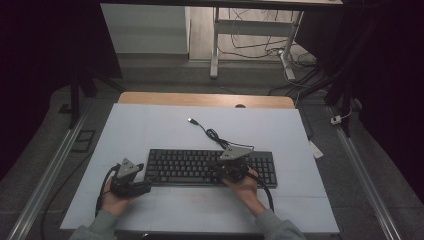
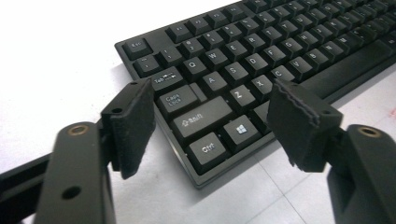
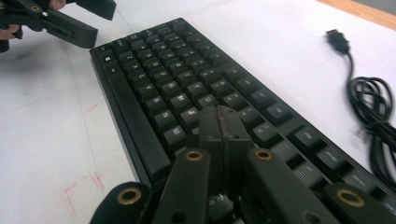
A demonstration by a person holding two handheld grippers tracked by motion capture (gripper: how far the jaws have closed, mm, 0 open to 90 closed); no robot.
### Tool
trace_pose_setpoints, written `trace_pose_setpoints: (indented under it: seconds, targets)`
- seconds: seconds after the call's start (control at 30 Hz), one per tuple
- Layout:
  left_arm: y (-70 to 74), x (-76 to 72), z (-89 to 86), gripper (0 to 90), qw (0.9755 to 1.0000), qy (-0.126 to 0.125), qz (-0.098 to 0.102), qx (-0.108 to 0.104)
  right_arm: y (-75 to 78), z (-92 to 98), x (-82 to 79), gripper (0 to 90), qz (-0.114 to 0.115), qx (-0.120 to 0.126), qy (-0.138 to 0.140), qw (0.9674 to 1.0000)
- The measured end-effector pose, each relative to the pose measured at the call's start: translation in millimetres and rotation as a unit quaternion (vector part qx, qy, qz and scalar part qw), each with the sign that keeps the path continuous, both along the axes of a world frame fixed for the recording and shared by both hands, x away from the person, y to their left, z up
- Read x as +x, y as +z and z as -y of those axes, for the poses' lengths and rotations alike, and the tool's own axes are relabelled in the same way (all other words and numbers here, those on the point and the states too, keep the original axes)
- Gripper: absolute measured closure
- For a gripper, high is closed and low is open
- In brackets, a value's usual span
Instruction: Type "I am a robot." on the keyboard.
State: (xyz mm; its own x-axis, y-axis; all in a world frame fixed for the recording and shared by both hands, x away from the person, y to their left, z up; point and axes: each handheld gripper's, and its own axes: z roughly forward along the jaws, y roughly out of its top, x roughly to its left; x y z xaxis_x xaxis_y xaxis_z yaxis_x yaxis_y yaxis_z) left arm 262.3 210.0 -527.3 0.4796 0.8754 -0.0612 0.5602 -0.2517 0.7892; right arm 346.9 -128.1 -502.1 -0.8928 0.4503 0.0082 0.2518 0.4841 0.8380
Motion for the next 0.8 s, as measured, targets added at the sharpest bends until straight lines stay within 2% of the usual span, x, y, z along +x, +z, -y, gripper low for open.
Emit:
trace_pose_setpoints:
  seconds: [0.13, 0.4, 0.6, 0.67, 0.7, 0.8]
  targets:
    - [-1.1, 1.3, 0.4, 41.1, 1.0000, 0.002, 0.003, 0.003, -1.9, -9.6, 1.9, 89.6, -0.004, -0.003, 0.006, 1.0000]
    - [-2.1, 2.7, 3.1, 54.1, 0.9999, -0.001, 0.004, 0.009, -0.3, -14.5, 4.2, 89.6, -0.005, -0.006, 0.009, 0.9999]
    - [7.5, 5.0, 8.7, 67.0, 0.9998, -0.014, 0.007, 0.014, 1.8, -18.6, 6.8, 89.5, -0.005, -0.003, 0.010, 0.9999]
    - [10.2, 9.4, 11.1, 70.1, 0.9996, -0.020, 0.003, 0.020, 2.2, -19.2, 6.8, 89.6, -0.004, -0.005, 0.011, 0.9999]
    - [11.5, 13.9, 12.0, 77.0, 0.9994, -0.023, -0.006, 0.023, 1.9, -21.0, 6.7, 89.5, -0.004, -0.007, 0.013, 0.9999]
    - [11.1, 18.6, 11.3, 86.3, 0.9992, -0.026, -0.018, 0.024, 0.5, -23.7, 7.3, 89.5, -0.005, -0.009, 0.015, 0.9998]
